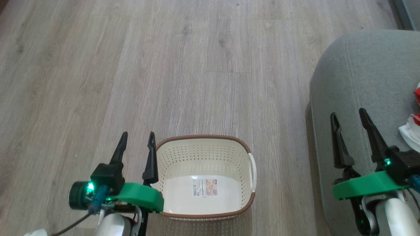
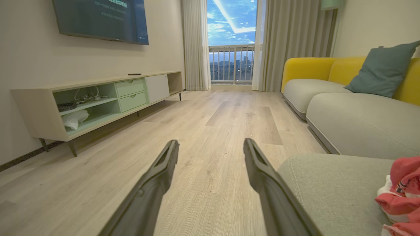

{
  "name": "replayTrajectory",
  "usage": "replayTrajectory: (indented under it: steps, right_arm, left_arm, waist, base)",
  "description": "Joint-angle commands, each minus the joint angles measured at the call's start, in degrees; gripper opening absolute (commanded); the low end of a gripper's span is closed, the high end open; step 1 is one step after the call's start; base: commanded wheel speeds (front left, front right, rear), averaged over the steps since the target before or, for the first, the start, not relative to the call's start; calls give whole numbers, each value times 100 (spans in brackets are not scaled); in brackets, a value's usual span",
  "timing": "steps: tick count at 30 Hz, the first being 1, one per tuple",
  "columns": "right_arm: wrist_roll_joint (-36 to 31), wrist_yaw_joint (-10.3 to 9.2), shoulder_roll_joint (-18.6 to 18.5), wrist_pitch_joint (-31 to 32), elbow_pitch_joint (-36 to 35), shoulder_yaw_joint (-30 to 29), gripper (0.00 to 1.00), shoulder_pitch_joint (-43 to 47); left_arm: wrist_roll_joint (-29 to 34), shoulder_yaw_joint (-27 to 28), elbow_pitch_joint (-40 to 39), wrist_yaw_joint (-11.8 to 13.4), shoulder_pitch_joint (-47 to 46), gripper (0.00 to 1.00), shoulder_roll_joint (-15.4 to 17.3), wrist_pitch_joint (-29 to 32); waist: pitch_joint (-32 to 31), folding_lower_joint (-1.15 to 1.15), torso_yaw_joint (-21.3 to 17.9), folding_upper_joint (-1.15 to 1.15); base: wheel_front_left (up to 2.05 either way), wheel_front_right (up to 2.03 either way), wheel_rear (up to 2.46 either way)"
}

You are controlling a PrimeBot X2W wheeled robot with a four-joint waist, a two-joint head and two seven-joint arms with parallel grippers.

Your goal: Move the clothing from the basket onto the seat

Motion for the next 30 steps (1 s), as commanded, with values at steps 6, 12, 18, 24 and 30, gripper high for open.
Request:
replayTrajectory:
  steps: [6,12,18,24,30]
  right_arm:
    - [-88,-1,114,-36,-148,32,100,-74]
    - [-83,-1,159,-36,-77,-24,100,-118]
    - [-65,-1,166,-36,-67,-33,100,-145]
    - [-75,-1,168,-36,-64,-20,100,-142]
    - [-104,-1,165,-36,-44,25,100,-117]
  left_arm:
    - [31,250,-86,-111,-153,100,9,-28]
    - [-45,271,-18,-219,-158,100,9,-28]
    - [-137,301,-6,-325,-161,100,8,-28]
    - [-150,326,-27,-387,-129,100,8,-28]
    - [-190,379,-51,-421,-72,100,8,-28]
  waist:
    - [24,0,-30,0]
    - [30,0,-73,0]
    - [4,0,-104,0]
    - [-61,0,-145,0]
    - [-127,0,-192,0]
  base:
    - [0,0,0]
    - [0,0,0]
    - [0,0,0]
    - [0,0,0]
    - [0,0,0]
